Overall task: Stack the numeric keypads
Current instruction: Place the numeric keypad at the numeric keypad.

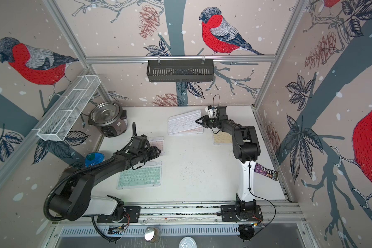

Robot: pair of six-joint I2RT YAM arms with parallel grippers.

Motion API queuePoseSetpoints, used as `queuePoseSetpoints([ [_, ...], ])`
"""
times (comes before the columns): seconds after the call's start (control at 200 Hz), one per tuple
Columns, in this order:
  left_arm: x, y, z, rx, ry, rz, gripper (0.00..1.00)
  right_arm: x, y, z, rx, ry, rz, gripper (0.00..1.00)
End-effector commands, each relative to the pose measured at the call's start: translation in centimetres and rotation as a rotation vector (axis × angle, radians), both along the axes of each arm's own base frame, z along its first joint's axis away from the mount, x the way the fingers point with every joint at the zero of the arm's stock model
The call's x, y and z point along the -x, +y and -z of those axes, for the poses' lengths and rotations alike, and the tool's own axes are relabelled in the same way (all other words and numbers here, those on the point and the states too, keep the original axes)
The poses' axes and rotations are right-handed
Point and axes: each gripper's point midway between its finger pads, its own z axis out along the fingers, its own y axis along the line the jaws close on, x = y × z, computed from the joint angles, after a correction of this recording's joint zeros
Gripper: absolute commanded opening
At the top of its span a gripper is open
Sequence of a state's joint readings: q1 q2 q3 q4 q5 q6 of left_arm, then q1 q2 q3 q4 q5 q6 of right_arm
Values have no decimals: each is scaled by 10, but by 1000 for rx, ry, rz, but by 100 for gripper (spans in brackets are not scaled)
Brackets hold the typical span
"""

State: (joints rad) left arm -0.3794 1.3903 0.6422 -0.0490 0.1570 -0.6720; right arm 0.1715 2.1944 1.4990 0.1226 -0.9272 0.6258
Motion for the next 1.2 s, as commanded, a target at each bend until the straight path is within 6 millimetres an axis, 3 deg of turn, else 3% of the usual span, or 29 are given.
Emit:
queuePoseSetpoints([
  [0.0,-3,-2,-3,5,-8,10,65,-4,-1,-3,8,-31,-1,25],
  [0.23,-4,-3,0,8,-2,13,65,-7,-7,1,22,-22,17,32],
  [0.515,-5,-4,1,10,4,16,65,-10,-12,8,52,-14,37,51],
  [0.956,-3,-5,5,17,13,17,65,-17,-25,17,131,-10,88,64],
  [1.196,-3,-6,5,18,15,19,65,-21,-31,22,156,-6,115,65],
])
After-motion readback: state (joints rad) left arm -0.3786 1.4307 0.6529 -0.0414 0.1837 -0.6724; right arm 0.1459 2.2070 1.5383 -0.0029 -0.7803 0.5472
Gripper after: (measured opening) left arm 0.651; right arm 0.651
